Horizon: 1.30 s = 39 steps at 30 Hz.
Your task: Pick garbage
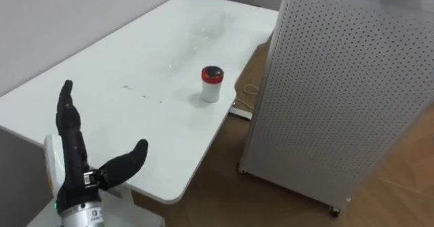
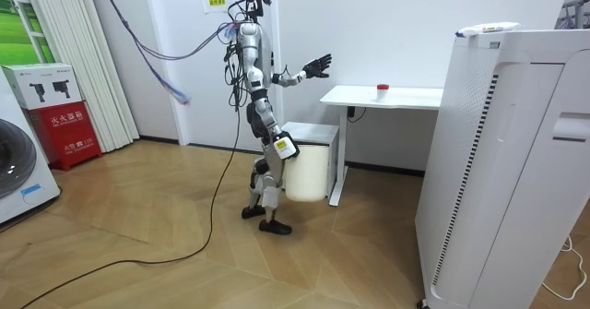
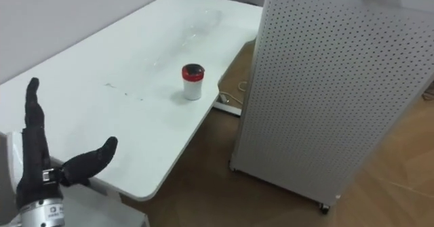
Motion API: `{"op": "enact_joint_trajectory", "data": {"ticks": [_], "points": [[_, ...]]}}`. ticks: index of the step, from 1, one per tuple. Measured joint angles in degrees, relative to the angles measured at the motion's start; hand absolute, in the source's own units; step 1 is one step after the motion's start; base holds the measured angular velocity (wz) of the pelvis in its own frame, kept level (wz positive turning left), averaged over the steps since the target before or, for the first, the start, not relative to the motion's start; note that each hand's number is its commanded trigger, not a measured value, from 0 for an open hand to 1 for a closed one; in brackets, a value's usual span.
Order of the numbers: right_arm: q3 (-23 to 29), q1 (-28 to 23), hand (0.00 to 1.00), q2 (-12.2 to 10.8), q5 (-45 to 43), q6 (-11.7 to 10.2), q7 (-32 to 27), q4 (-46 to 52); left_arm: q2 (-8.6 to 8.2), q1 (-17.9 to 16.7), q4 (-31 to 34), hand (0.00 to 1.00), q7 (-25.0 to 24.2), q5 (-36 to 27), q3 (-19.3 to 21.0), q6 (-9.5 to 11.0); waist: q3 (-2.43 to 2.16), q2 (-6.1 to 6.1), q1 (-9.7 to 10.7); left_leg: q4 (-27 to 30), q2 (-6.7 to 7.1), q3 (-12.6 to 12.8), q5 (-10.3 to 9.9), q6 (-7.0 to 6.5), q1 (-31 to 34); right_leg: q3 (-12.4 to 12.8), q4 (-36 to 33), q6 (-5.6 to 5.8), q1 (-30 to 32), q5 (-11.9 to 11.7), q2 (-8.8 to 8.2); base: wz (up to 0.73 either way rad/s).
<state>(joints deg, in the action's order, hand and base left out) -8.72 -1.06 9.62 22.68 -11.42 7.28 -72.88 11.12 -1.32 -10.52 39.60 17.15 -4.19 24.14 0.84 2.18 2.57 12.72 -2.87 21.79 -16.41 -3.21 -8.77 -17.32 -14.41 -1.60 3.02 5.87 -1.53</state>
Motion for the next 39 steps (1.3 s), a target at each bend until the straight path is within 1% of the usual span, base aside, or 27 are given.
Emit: {"op": "enact_joint_trajectory", "data": {"ticks": [3,7,10,12,13,14,15,16,17,18,19,21,22,23,24,25,26,27,29,30,32,33,34,35,36,37,39], "points": [[1.57,-0.08,1.0,0.13,-0.15,0.08,0.44,-0.08,-0.15,0.0,0.01,0.0,-0.79,-0.34,-0.23,-0.03,0.05,-0.76,1.61,-0.02,-0.13,0.16,0.0,0.01,-0.13,0.12,0.01,-0.1,-0.03,-0.05,0.15,-0.03],[1.58,-0.06,1.0,0.09,0.42,0.41,0.44,-0.02,-0.34,-0.03,-0.43,0.0,-2.04,-3.19,-2.03,-0.61,0.24,-1.15,1.98,0.2,-0.79,1.51,-0.5,0.92,-0.33,-0.05,-0.55,-0.65,0.3,0.09,0.6,-0.1],[1.66,0.02,1.0,0.0,-0.36,0.54,0.46,0.54,-0.77,-0.06,-2.26,0.0,-3.28,-3.41,-2.24,-0.89,0.13,-0.91,1.68,2.32,-1.63,3.47,-1.13,2.01,-0.47,-0.5,-2.87,-1.82,0.93,1.12,0.64,-0.27],[1.51,-0.18,1.0,-0.06,-0.32,0.93,0.7,1.66,-0.9,-0.08,-3.23,0.0,-4.17,-3.7,-1.63,-1.35,0.21,-0.48,1.48,5.91,-2.68,5.24,-2.03,3.32,-0.15,-0.69,-4.79,-2.71,1.21,2.52,0.53,-0.39],[0.91,-0.16,1.0,-0.18,-0.15,1.06,1.06,1.76,-0.82,-0.07,-4.23,0.0,-4.63,-4.06,-1.45,-1.47,0.21,0.09,1.53,11.15,-3.78,5.23,-2.53,4.13,1.01,0.03,-6.29,-3.35,1.46,4.4,0.46,-0.32],[0.84,-0.31,1.0,-0.36,-0.13,1.34,1.12,1.65,-0.87,-0.16,-4.86,0.0,-5.38,-4.27,-1.58,-1.76,0.03,0.6,1.62,18.88,-5.42,3.91,-2.46,4.2,3.54,1.65,-7.41,-3.26,1.6,6.12,0.84,-0.29],[0.85,-0.32,1.0,-0.32,-0.17,1.45,1.12,1.67,-1.09,-0.24,-4.84,0.0,-5.66,-4.28,-1.71,-1.8,0.03,0.45,1.61,23.45,-6.31,2.61,-2.18,4.27,5.44,2.5,-7.65,-3.5,1.46,6.35,1.56,-0.29],[0.84,-0.33,1.0,-0.17,-0.35,1.47,0.99,1.78,-1.71,-0.24,-4.8,0.0,-6.58,-4.45,-1.81,-1.74,0.15,0.02,1.46,32.74,-7.84,-1.38,0.16,4.09,9.62,5.02,-7.91,-4.27,0.97,6.64,3.36,-0.39],[0.78,-0.26,1.0,-0.09,-0.78,1.47,0.94,1.86,-1.94,-0.23,-4.83,0.0,-7.12,-5.35,-2.04,-1.74,0.12,0.09,0.9,38.42,-7.67,-5.84,2.53,3.98,13.72,8.27,-8.82,-5.25,0.75,6.86,4.76,-0.51],[0.9,-0.29,1.0,0.12,-0.7,1.51,0.51,1.73,-2.37,-0.22,-4.82,0.0,-7.68,-5.72,-2.19,-1.65,-0.02,-0.08,0.81,40.15,-6.97,-8.98,2.22,3.93,17.04,10.12,-9.23,-5.77,0.95,6.95,5.64,-0.5],[0.91,-0.3,1.0,0.14,-0.58,1.54,0.09,1.71,-2.5,-0.21,-4.86,0.0,-7.72,-6.18,-2.29,-1.43,-0.02,-0.16,0.6,39.79,-6.35,-10.22,2.15,3.83,18.43,10.99,-9.46,-5.96,1.03,7.03,5.86,-0.61],[0.86,-0.32,1.0,0.13,-0.68,2.11,-1.09,1.74,-2.86,-0.24,-5.86,0.0,-7.64,-8.27,-2.31,-1.16,-0.02,-0.11,-0.85,33.01,-3.72,-12.76,2.35,4.12,22.74,15.52,-9.61,-6.31,0.84,7.07,6.55,-0.84],[0.85,-0.3,1.0,0.17,-0.66,2.24,-1.3,1.75,-2.88,-0.23,-6.18,0.0,-7.65,-9.24,-2.3,-1.17,-0.03,-0.08,-1.15,30.13,-3.09,-13.08,2.62,4.14,23.41,16.38,-9.58,-6.38,0.75,7.08,6.6,-0.87],[0.8,-0.4,1.0,0.17,-0.68,2.28,-1.61,1.65,-3.07,-0.26,-6.49,0.0,-7.69,-10.71,-2.08,-1.31,0.0,0.02,-1.33,23.26,-1.57,-14.45,3.65,5.37,24.62,18.13,-9.51,-6.52,0.42,7.21,6.79,-0.62],[0.73,-0.51,1.0,0.15,-0.72,2.36,-1.74,1.59,-3.16,-0.37,-6.43,0.0,-7.73,-11.0,-1.87,-1.32,-0.02,0.17,-1.52,19.62,-0.78,-15.37,4.78,5.47,25.2,18.73,-9.5,-6.58,0.29,7.46,6.82,-0.66],[0.7,-0.63,1.0,0.18,-0.71,2.86,-1.9,1.55,-3.23,-0.46,-6.4,0.0,-7.92,-11.5,-1.42,-1.31,-0.11,0.31,-1.66,13.0,0.52,-17.12,7.1,5.2,25.85,19.87,-9.53,-6.6,0.23,8.05,7.03,-0.69],[0.71,-0.68,1.0,0.31,-0.62,3.37,-2.04,1.57,-3.32,-0.69,-6.38,0.0,-8.15,-11.55,-0.76,-1.31,-0.36,0.28,-2.15,7.29,0.83,-19.1,9.42,5.32,26.27,21.69,-9.54,-6.68,-0.1,8.56,7.78,-0.76],[0.61,-0.68,1.0,0.37,-0.58,3.47,-2.06,1.6,-3.35,-0.79,-6.39,0.0,-8.19,-11.55,-0.35,-1.31,-0.43,0.3,-2.55,4.71,1.24,-20.2,10.42,5.27,26.25,22.39,-9.54,-6.78,-0.39,8.83,8.06,-0.86],[-0.23,-0.82,1.0,0.6,-0.61,3.91,-2.15,1.75,-3.23,-0.99,-6.39,0.0,-8.19,-11.42,0.34,-1.31,-1.13,0.19,-3.44,-1.58,1.49,-24.14,13.6,5.58,26.01,22.58,-9.7,-6.78,-2.0,10.61,8.26,-0.79],[-0.2,-0.87,1.0,0.87,-0.7,4.03,-2.37,1.81,-3.3,-1.01,-6.37,0.0,-8.2,-11.36,0.44,-1.31,-1.18,0.23,-3.8,-2.31,1.57,-24.24,15.09,5.26,25.66,22.83,-10.69,-6.76,-2.6,11.98,8.22,-0.6],[-0.09,-1.09,1.0,1.05,-0.71,4.28,-2.63,1.92,-3.27,-1.52,-6.36,0.0,-8.14,-11.16,0.52,-1.31,-1.43,0.6,-4.36,-0.57,1.99,-23.2,20.08,5.31,24.47,23.59,-11.67,-5.57,-3.87,14.52,7.38,-0.42],[-0.08,-1.12,1.0,1.13,-0.55,4.37,-2.77,2.02,-3.21,-1.68,-6.34,0.0,-8.1,-10.97,0.54,-1.32,-1.34,0.94,-4.56,0.2,2.5,-22.93,20.61,4.89,24.3,23.19,-11.58,-5.19,-4.34,15.21,6.61,-0.42],[-0.08,-1.13,1.0,1.4,-0.48,4.41,-3.01,2.36,-3.17,-1.91,-6.3,0.0,-7.86,-10.75,0.74,-1.32,-1.04,1.61,-5.43,2.5,3.26,-22.15,20.67,3.58,24.28,20.8,-11.1,-4.06,-5.1,16.24,4.54,-0.4],[-0.08,-1.14,1.0,1.43,-0.73,4.22,-3.23,2.74,-3.0,-1.84,-6.2,0.0,-7.55,-10.75,1.13,-1.32,-0.74,2.22,-5.73,5.45,4.04,-21.28,18.47,2.89,24.81,17.92,-9.89,-3.11,-6.17,16.79,2.58,-0.4],[0.01,-1.23,1.0,1.47,-1.44,3.8,-3.63,3.09,-2.72,-1.82,-5.77,0.0,-7.27,-10.69,1.27,-1.29,-0.63,2.28,-5.77,8.15,4.73,-20.65,16.07,2.3,25.66,16.69,-8.44,-2.53,-7.24,17.1,1.31,-0.18],[0.02,-1.24,1.0,1.51,-2.07,3.79,-3.74,3.37,-2.54,-1.67,-5.69,0.0,-7.19,-10.71,1.27,-1.24,-0.6,2.23,-5.74,9.19,5.07,-20.37,15.01,1.9,25.97,16.13,-8.17,-2.15,-7.54,17.29,0.71,0.0],[-0.15,-1.22,1.0,1.49,-2.99,3.78,-3.99,4.07,-2.26,-1.03,-5.69,0.0,-7.17,-10.89,1.14,-1.21,-0.45,1.96,-5.51,12.68,6.88,-20.23,11.48,0.78,26.66,13.47,-8.24,-0.74,-8.66,18.05,-1.63,0.09]]}}
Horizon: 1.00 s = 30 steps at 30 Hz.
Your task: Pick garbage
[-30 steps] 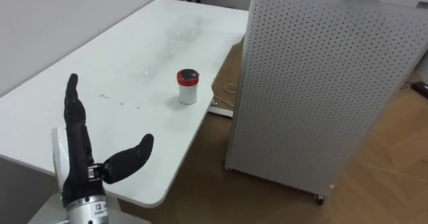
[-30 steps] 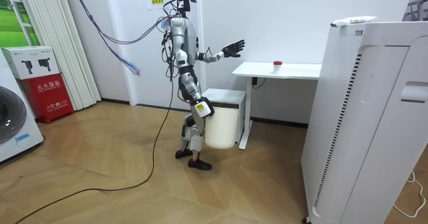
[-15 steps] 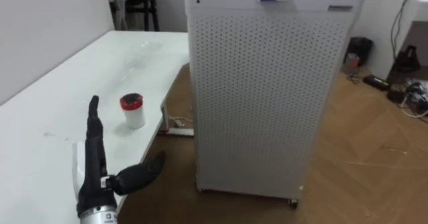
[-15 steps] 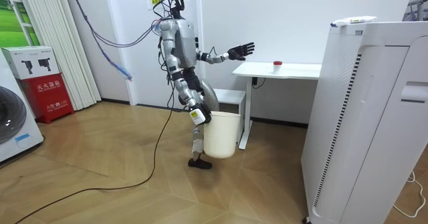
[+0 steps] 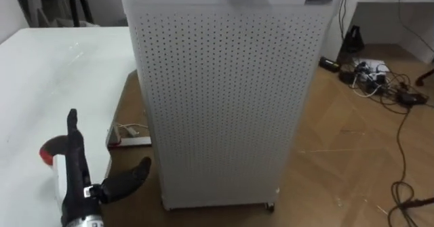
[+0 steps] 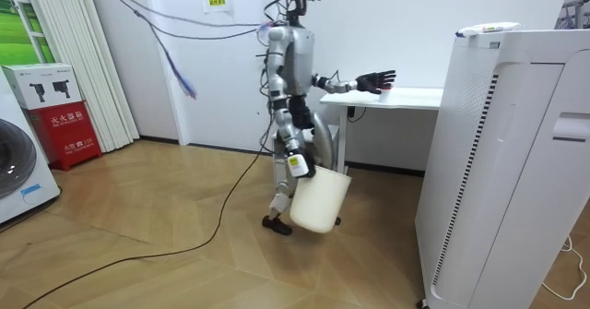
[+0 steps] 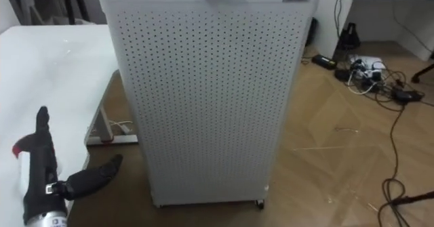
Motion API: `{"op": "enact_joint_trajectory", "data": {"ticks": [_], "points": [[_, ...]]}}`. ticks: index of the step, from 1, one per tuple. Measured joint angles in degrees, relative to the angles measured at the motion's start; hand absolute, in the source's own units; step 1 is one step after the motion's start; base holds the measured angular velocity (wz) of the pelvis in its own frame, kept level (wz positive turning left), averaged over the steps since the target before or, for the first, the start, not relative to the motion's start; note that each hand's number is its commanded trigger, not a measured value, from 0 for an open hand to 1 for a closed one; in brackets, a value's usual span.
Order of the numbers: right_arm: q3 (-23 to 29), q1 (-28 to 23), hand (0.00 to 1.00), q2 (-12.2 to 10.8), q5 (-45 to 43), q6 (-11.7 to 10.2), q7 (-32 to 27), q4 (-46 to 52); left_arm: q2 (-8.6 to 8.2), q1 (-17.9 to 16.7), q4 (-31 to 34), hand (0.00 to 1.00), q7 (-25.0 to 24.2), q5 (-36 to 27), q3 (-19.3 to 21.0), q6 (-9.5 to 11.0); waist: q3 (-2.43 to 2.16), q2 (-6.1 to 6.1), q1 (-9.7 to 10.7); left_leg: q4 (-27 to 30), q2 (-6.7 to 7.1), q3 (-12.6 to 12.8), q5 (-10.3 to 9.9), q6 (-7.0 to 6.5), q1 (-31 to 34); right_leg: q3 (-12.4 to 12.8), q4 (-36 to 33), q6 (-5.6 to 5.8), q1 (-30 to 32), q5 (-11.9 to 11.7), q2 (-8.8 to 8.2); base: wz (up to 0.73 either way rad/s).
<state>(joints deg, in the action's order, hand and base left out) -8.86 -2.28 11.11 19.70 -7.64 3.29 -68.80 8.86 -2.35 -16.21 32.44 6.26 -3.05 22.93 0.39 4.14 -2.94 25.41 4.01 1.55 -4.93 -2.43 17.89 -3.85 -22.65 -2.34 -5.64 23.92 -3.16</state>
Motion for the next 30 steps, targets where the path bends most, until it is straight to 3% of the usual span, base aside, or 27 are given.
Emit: {"op": "enact_joint_trajectory", "data": {"ticks": [4,6,8,10,11,12,14,17,18,19,20,23,30], "points": [[-1.64,0.16,1.0,0.01,0.17,-0.01,1.22,0.54,0.2,0.15,0.0,0.0,0.65,0.2,-0.02,0.06,0.04,-0.61,-0.83,5.58,1.19,0.98,-4.29,-2.11,0.68,-1.77,-3.26,1.81,-0.87,-0.27,-1.97,0.05],[-2.85,0.24,1.0,0.03,0.51,-0.12,1.19,1.67,0.55,0.21,0.01,0.0,1.25,-0.08,-0.12,0.07,0.08,-0.73,-0.71,6.86,2.0,1.71,-5.02,-3.1,0.63,-2.93,-8.2,3.23,0.49,-1.05,-3.4,0.21],[-3.56,0.57,1.0,0.02,0.45,-0.62,1.0,1.66,0.73,0.35,0.34,0.0,1.92,-0.3,-0.67,0.04,0.09,-0.72,-0.43,5.96,3.26,2.61,-5.82,-4.36,-0.96,-4.32,-15.86,5.87,2.87,-3.7,-5.5,0.36],[-3.81,0.46,1.0,0.08,0.48,-0.65,0.69,1.64,0.71,0.3,2.01,0.0,2.9,0.88,-1.55,0.06,0.26,-0.85,-0.85,4.19,3.78,2.24,-6.63,-5.28,-2.7,-5.13,-20.88,6.54,5.01,-7.05,-6.43,0.31],[-3.77,0.58,1.0,0.1,0.28,-0.7,0.49,1.63,0.69,0.28,2.72,0.0,3.3,1.96,-1.67,0.1,0.32,-1.54,-1.39,2.28,3.88,-0.39,-7.79,-4.81,-4.13,-5.83,-23.2,6.95,6.4,-8.21,-6.51,0.12],[-3.78,0.63,1.0,0.09,0.11,-0.78,0.39,1.49,0.77,0.39,2.79,0.0,3.55,2.35,-1.55,0.22,0.48,-1.82,-1.7,1.54,3.88,-1.52,-8.25,-4.72,-4.55,-5.97,-23.88,6.79,7.2,-7.8,-6.54,0.0],[-3.81,1.05,1.0,0.54,0.18,-1.05,0.61,1.77,0.75,0.42,2.83,0.0,3.9,2.59,-1.76,0.41,0.44,-2.84,-2.09,-0.25,3.73,-4.7,-8.07,-4.48,-5.16,-5.89,-23.58,5.94,12.54,-3.77,-6.8,0.14],[-4.6,1.0,1.0,0.57,0.49,-1.11,0.4,1.91,0.85,0.61,2.86,0.0,4.27,2.93,-1.83,1.05,0.45,-2.3,-1.69,-0.83,3.71,-7.81,-8.05,-4.12,-6.64,-4.78,-13.27,6.06,16.27,-3.16,-6.81,0.46],[-4.53,1.17,1.0,0.61,0.57,-1.13,0.08,1.88,1.1,0.67,3.47,0.0,4.54,3.18,-2.05,1.17,0.5,-1.72,-0.97,-0.49,3.9,-8.78,-8.33,-3.59,-6.57,-4.11,-6.78,6.01,17.05,-5.57,-6.77,0.6],[-4.56,1.32,1.0,0.58,0.59,-1.26,0.03,1.83,1.19,0.63,3.92,0.0,4.6,3.49,-2.12,1.23,0.82,-1.49,-0.45,-0.07,3.94,-9.36,-8.56,-3.24,-6.55,-4.21,-5.28,6.37,17.4,-9.02,-6.62,0.78],[-4.53,1.33,1.0,0.17,0.55,-1.6,-0.02,1.49,1.3,0.51,4.75,0.0,4.61,3.7,-2.64,1.25,0.34,-1.2,0.0,0.16,3.48,-10.14,-8.72,-2.63,-6.53,-5.23,-3.9,6.17,16.16,-9.15,-6.13,0.63],[-4.66,2.66,1.0,0.04,0.17,-1.64,1.53,-0.89,1.52,0.5,6.77,0.0,4.75,5.77,-2.63,1.88,0.41,-1.1,-0.61,-0.76,1.45,-11.28,-9.23,-1.43,-7.67,-7.29,0.71,5.03,12.31,-10.6,-3.23,0.32],[-6.26,3.59,1.0,-0.04,0.11,-1.58,5.9,-2.26,1.64,-0.17,9.18,0.0,4.93,5.81,-3.54,2.07,0.46,-0.37,-0.68,-4.12,0.49,-11.85,-9.11,-0.5,-10.95,-7.45,5.1,4.41,8.39,-11.27,-1.55,0.03]]}}
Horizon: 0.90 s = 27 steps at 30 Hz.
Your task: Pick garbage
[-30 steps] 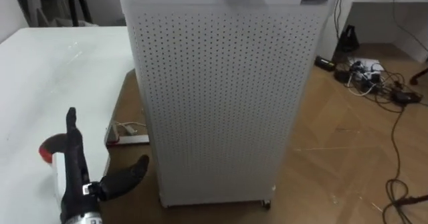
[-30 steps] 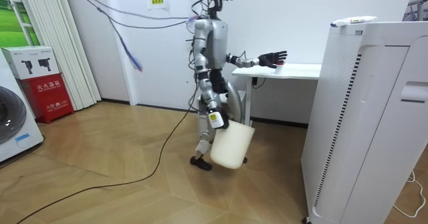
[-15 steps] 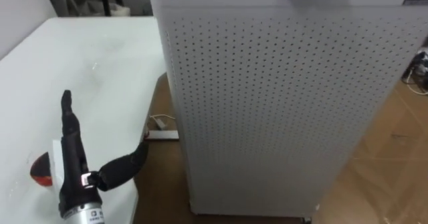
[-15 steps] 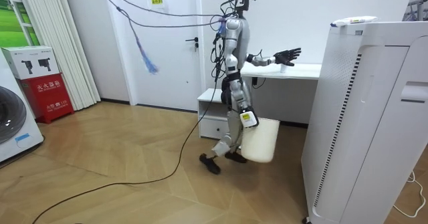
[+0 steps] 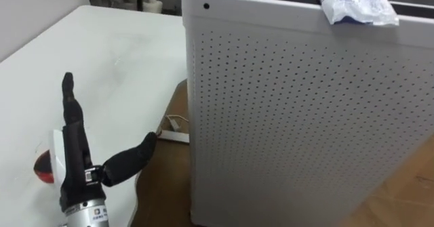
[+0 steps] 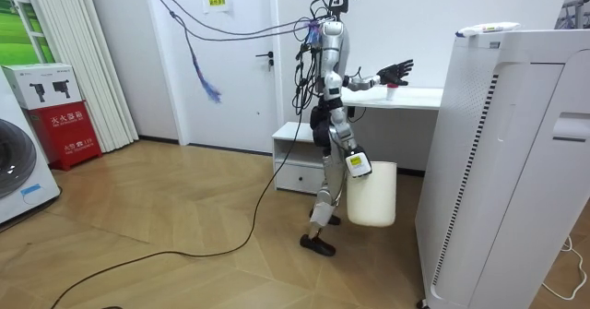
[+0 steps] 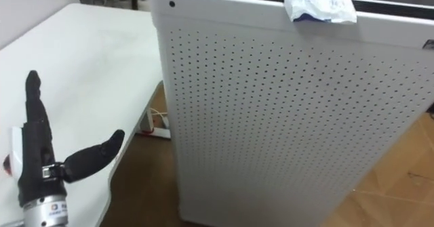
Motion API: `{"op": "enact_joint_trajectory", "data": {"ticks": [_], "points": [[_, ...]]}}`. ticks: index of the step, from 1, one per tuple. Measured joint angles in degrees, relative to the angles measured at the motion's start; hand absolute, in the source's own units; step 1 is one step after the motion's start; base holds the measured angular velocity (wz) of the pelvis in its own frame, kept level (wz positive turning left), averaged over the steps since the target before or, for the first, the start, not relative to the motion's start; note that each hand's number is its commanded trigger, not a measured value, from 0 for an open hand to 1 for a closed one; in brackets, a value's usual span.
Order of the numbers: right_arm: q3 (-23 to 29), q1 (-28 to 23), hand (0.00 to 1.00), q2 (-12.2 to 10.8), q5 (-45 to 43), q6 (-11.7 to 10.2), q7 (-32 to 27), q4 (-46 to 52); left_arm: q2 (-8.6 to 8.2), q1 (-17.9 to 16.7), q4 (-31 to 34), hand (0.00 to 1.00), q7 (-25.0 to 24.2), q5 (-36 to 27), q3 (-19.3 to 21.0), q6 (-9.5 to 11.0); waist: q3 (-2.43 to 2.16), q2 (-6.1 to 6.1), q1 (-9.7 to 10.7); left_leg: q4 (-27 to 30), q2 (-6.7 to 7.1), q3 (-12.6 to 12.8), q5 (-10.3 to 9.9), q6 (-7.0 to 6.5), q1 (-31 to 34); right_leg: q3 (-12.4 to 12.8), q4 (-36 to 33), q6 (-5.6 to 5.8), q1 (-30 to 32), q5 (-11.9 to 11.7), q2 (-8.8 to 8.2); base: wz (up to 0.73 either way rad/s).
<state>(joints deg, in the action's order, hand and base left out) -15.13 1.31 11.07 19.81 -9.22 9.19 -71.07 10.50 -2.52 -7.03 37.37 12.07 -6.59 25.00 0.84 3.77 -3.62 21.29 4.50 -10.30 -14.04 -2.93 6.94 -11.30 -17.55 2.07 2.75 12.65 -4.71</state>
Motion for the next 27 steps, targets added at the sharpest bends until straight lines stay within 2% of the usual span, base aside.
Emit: {"op": "enact_joint_trajectory", "data": {"ticks": [2,6,12,21,27], "points": [[0.0,-0.01,1.0,-0.01,-0.09,0.02,1.11,-0.38,0.0,-0.24,1.3,0.0,-0.33,0.13,-0.4,0.01,0.15,0.26,0.04,-0.15,-0.07,0.0,0.06,0.07,-0.19,-0.01,0.15,0.0,0.0,0.0,0.0,0.0],[0.02,-0.03,1.0,-0.06,-0.07,0.01,1.81,-0.73,0.0,-0.25,1.86,0.0,-0.83,1.09,-0.41,0.0,0.1,0.59,0.16,-0.14,-0.29,0.02,0.09,0.08,-0.39,-0.07,1.18,-0.03,-0.66,-0.04,0.01,0.0],[0.08,0.23,1.0,-0.05,-0.13,0.01,2.29,-1.59,0.06,-0.25,6.7,0.0,-0.91,1.1,-0.56,-0.01,0.07,0.59,0.27,-0.37,-0.21,-1.04,0.09,0.08,-0.4,-1.29,3.4,0.05,-2.05,-0.63,0.25,0.1],[0.09,0.64,1.0,-0.05,-2.29,0.01,3.19,-2.78,0.42,-0.59,8.71,0.0,-0.83,1.2,-0.49,-0.01,0.01,-0.22,0.17,-2.0,0.02,-1.56,0.09,0.08,-3.62,-1.64,5.23,0.11,-5.67,-0.78,0.52,0.02],[0.16,0.62,1.0,-0.05,-2.2,0.04,3.51,-2.71,0.47,-0.91,9.51,0.0,-0.52,1.35,-0.25,-0.01,-0.26,-0.55,0.15,-2.65,-0.01,-2.03,0.1,0.13,-3.73,-2.23,5.63,0.06,-5.73,-0.81,0.59,0.04]]}}
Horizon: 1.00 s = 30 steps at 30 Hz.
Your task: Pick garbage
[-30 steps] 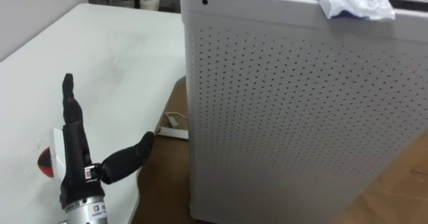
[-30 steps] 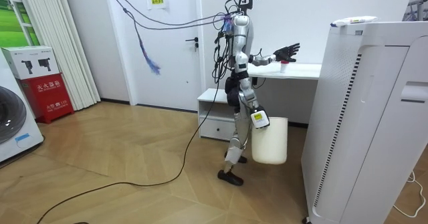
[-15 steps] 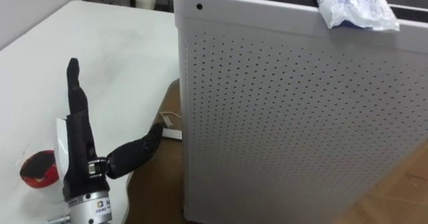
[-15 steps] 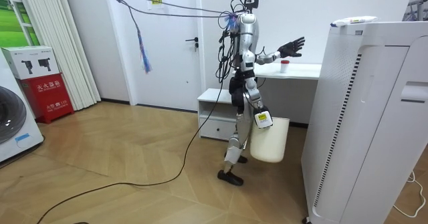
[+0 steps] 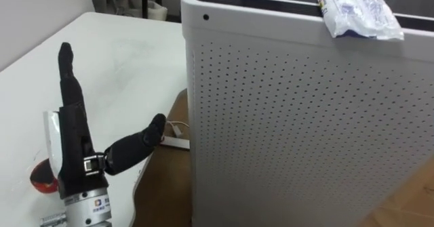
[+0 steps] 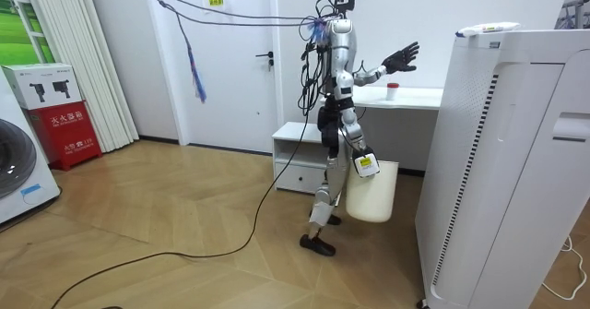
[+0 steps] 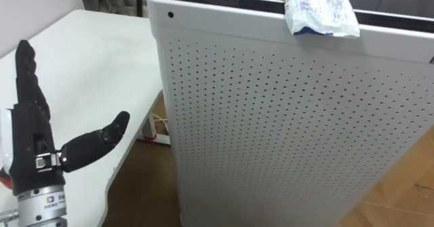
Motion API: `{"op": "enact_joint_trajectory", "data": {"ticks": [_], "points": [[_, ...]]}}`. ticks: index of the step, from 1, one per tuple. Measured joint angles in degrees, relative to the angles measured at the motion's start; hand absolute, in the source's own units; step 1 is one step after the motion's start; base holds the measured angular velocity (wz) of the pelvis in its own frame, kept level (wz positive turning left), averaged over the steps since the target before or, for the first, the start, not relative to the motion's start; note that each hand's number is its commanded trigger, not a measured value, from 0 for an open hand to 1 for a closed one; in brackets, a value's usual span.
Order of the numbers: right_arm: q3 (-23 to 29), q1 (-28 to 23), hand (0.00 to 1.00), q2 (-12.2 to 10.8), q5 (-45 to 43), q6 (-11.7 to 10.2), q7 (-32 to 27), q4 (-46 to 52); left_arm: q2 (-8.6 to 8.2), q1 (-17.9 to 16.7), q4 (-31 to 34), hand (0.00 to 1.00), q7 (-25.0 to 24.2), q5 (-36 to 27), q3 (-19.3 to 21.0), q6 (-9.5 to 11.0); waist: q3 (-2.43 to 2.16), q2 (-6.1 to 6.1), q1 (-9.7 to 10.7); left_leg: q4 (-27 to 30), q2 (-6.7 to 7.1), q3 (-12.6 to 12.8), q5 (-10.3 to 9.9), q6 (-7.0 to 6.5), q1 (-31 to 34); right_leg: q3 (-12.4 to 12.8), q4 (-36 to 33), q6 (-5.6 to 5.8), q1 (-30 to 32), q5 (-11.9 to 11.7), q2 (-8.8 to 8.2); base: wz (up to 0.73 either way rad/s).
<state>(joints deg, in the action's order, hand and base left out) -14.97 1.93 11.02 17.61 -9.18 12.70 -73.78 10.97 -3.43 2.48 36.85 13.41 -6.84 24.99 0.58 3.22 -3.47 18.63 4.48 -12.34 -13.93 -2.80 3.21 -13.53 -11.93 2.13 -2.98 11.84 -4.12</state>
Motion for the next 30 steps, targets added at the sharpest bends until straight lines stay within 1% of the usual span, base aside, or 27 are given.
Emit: {"op": "enact_joint_trajectory", "data": {"ticks": [3,4,5,7,9,10,11,14,16,20,23,27,30], "points": [[-0.01,-0.35,1.0,0.01,-0.08,-0.03,-0.01,0.19,0.17,-0.75,0.82,0.0,0.57,0.39,0.05,0.01,-0.07,0.15,-0.31,0.22,0.05,-0.5,0.07,0.09,-0.01,-0.13,0.18,0.0,-0.22,0.0,0.0,0.01],[-0.02,-0.43,1.0,0.01,-0.09,-0.03,-0.02,0.22,0.55,-1.1,0.82,0.0,0.76,0.55,0.08,0.01,-0.08,0.18,-0.37,0.23,0.05,-0.62,0.08,0.1,-0.15,-0.24,0.3,0.0,-0.44,0.01,0.0,0.06],[-0.02,-0.58,1.0,0.01,-0.16,-0.04,-0.04,0.26,0.9,-1.64,0.82,0.0,0.8,0.57,0.09,0.01,-0.02,0.26,-0.39,0.15,0.06,-0.86,0.08,0.11,-0.51,-0.59,0.4,0.0,-0.9,0.02,0.0,0.07],[-0.02,-0.95,1.0,0.01,-0.26,-0.09,-0.04,0.28,0.96,-2.37,0.81,0.0,0.8,0.57,0.25,0.01,0.0,0.45,-0.65,0.01,0.06,-1.05,0.08,0.11,-1.09,-0.74,0.4,0.01,-1.5,0.03,0.02,0.06],[-0.03,-1.06,1.0,0.01,-0.21,-0.17,-0.03,0.3,1.02,-3.28,0.78,0.0,0.8,0.57,0.88,0.02,0.34,0.97,-1.37,-0.25,0.02,-1.23,0.1,0.13,-1.67,-0.8,0.71,0.01,-2.08,0.03,0.1,0.02],[-0.03,-1.07,1.0,0.01,-0.21,-0.17,-0.02,0.33,1.02,-3.5,0.78,0.0,0.8,0.57,1.11,0.02,0.37,1.12,-1.63,-0.27,0.02,-1.23,0.1,0.13,-1.66,-0.8,0.85,0.01,-2.13,0.02,0.12,0.0],[-0.03,-1.08,1.0,0.03,-0.21,-0.17,-0.03,0.39,1.02,-4.08,0.73,0.0,0.8,0.57,1.53,0.02,0.29,1.35,-1.85,-0.28,0.08,-1.26,0.09,0.14,-1.48,-0.84,1.22,0.01,-2.16,0.02,0.13,0.0],[-0.03,-1.3,1.0,0.11,-0.22,-0.17,-0.13,0.68,1.04,-5.26,-0.76,0.0,0.78,0.55,2.54,0.0,0.3,1.38,-2.68,-0.29,0.17,-1.27,0.09,0.14,-1.35,-0.96,1.28,0.0,-2.13,0.01,0.13,0.04],[-0.03,-1.53,1.0,0.1,-0.45,-0.16,-0.19,0.73,1.04,-5.46,-1.35,0.0,0.77,0.56,2.87,-0.01,0.28,1.41,-3.31,-0.36,0.19,-1.35,0.09,0.15,-1.29,-1.18,1.28,0.0,-2.1,0.01,0.13,0.06],[-0.02,-1.51,1.0,0.09,-1.73,-0.16,-0.08,0.85,1.03,-5.91,-1.35,0.0,0.74,0.58,4.65,-0.01,0.25,1.42,-3.34,-0.42,0.27,-2.11,0.16,0.28,-0.96,-2.21,1.27,-0.02,-2.05,0.0,0.09,0.12],[-0.01,-1.54,1.0,0.09,-2.26,-0.16,-0.07,0.86,1.02,-6.52,-1.36,0.0,0.71,0.57,5.8,-0.01,0.07,1.48,-3.49,-0.41,0.24,-2.22,0.25,0.41,-0.97,-2.44,1.27,-0.02,-2.16,0.0,0.09,0.01],[0.03,-1.6,1.0,0.09,-2.26,-0.16,-0.07,0.86,1.01,-7.62,-1.36,0.0,0.7,0.57,6.59,-0.01,-0.07,1.69,-3.4,-0.29,0.25,-2.38,0.28,0.46,-0.97,-2.69,1.28,-0.02,-2.29,0.0,0.1,0.01],[0.03,-1.73,1.0,0.09,-2.26,-0.16,-0.08,1.03,1.01,-7.69,-1.36,0.0,0.71,0.57,6.67,-0.01,-0.17,1.86,-3.4,-0.19,0.31,-3.0,0.29,0.46,-0.94,-3.85,1.29,-0.02,-2.59,0.0,0.01,0.12]]}}
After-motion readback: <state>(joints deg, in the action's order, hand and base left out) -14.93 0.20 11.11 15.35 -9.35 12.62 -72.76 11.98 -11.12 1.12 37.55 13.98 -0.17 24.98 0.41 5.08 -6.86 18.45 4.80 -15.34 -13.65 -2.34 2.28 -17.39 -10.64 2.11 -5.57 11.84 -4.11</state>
